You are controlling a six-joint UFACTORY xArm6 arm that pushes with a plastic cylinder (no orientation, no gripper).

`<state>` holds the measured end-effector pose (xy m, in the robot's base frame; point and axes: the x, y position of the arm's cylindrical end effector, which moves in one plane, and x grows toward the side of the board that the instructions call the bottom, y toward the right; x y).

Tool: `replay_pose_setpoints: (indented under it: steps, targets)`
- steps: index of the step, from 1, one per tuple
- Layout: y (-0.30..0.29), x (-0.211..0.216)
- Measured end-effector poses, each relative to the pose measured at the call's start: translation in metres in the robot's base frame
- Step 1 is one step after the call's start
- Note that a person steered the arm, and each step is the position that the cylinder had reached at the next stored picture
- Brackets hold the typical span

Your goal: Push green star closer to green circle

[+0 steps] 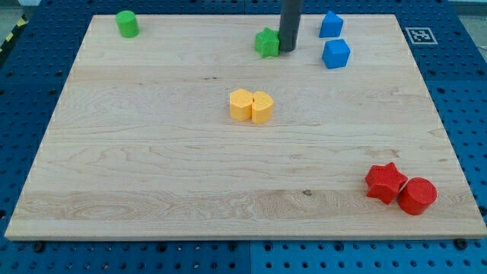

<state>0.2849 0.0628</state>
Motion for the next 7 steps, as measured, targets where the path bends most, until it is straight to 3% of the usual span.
replay_pose_setpoints:
  steps: [4,7]
  targets:
    - [-0.114,0.000]
    - [-0.133,-0.017]
